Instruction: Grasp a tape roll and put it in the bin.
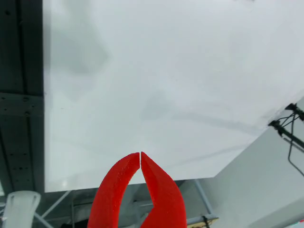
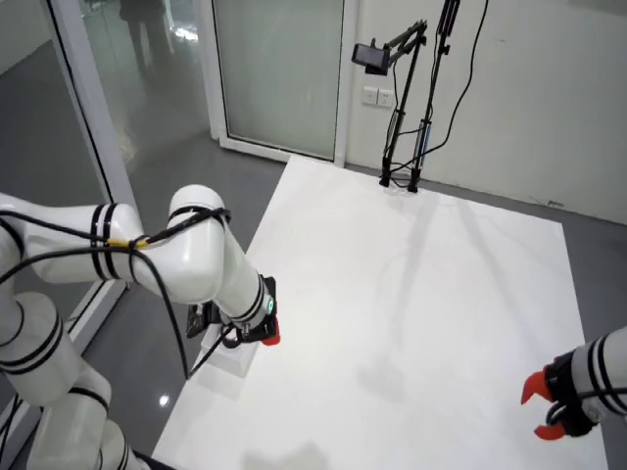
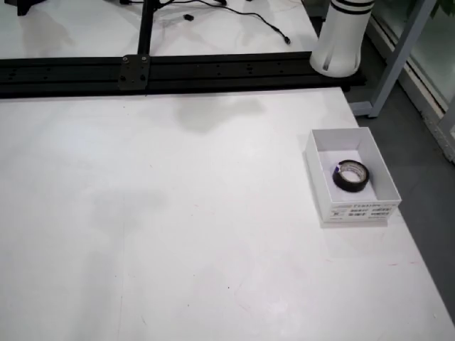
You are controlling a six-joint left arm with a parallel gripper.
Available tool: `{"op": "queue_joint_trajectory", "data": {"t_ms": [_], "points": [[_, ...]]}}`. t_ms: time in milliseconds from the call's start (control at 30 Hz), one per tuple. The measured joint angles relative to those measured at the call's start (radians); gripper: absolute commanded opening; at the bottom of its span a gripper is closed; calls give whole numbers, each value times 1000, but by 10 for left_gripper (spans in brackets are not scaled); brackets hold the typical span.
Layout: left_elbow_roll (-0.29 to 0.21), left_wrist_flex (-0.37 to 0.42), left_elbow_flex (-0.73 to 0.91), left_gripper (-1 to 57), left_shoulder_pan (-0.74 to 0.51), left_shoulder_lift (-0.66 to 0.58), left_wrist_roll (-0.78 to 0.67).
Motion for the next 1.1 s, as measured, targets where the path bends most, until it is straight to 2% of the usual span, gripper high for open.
{"op": "queue_joint_trajectory", "data": {"t_ms": [433,1100], "points": [[-23,1,0,-5,-46,-9,0],[-31,2,0,-4,-55,-13,0]]}}
